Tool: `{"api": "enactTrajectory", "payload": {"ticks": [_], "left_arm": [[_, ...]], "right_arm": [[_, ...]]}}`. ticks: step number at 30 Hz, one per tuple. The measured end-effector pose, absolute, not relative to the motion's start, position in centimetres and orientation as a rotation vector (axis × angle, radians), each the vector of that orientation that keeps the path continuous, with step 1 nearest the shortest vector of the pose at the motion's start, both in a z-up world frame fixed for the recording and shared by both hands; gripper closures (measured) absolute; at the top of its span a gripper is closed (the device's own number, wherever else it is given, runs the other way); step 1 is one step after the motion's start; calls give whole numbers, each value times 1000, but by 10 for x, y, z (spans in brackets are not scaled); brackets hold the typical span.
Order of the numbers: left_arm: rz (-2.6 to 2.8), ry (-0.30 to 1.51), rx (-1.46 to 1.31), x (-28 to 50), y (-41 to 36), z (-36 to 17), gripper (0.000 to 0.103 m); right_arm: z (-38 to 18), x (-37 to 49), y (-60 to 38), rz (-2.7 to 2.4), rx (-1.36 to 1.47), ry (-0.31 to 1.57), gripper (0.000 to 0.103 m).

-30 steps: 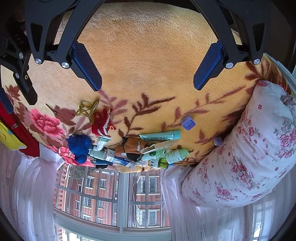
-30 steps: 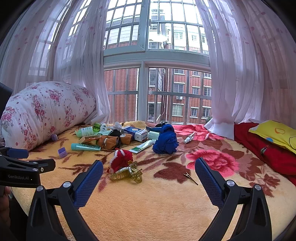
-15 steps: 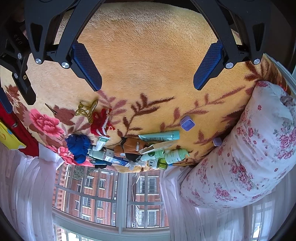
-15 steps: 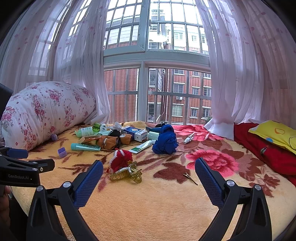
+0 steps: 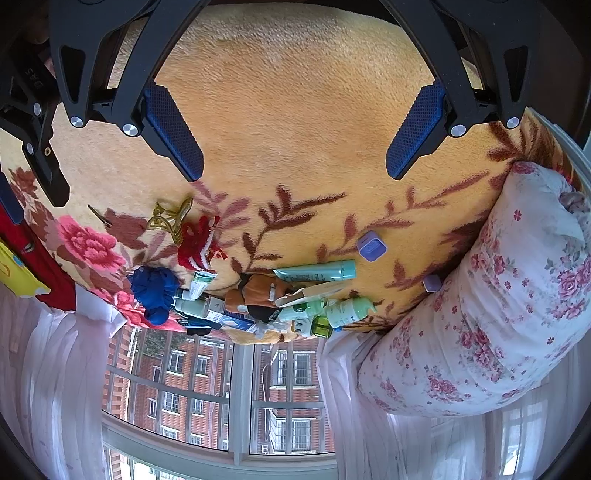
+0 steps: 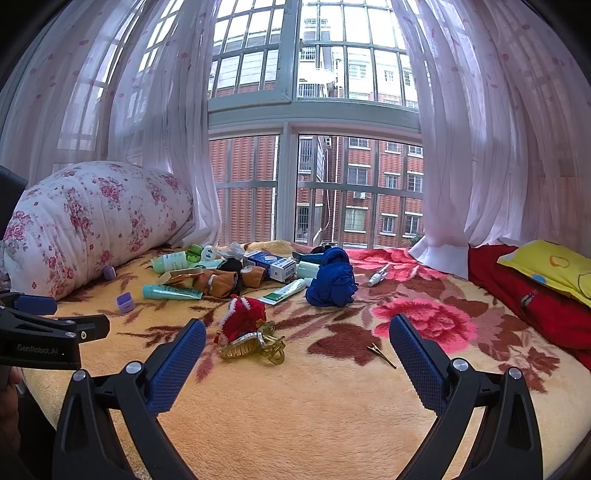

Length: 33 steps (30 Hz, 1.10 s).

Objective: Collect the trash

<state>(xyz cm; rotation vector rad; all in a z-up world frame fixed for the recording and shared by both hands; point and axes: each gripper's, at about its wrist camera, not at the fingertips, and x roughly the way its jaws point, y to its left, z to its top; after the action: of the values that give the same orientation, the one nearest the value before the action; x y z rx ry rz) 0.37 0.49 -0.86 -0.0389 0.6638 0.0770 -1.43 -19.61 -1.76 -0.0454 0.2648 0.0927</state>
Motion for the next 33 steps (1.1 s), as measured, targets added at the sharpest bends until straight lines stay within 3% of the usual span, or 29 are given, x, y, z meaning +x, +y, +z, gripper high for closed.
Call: {"api": "enactTrajectory", "payload": {"ticks": [12,21,31,32,33], "left_arm": [[93,663,-41,7,19,-13,6],[74,628,-39,12,30,-15,6],[75,636,-55,23,44,-22,6],[76,635,-57,23,45,-22,6],[77,634,-61,24,46,-23,6]], "right_arm": [[-20,3,-185,151,-44,339,5],[-17,106,-128,221,-129,563,5],[-81,226,-92,130,-283,958,5],[-87,231,-93,136,-275,991,8],[-90,235,-94,158,-251,1020,28]]}}
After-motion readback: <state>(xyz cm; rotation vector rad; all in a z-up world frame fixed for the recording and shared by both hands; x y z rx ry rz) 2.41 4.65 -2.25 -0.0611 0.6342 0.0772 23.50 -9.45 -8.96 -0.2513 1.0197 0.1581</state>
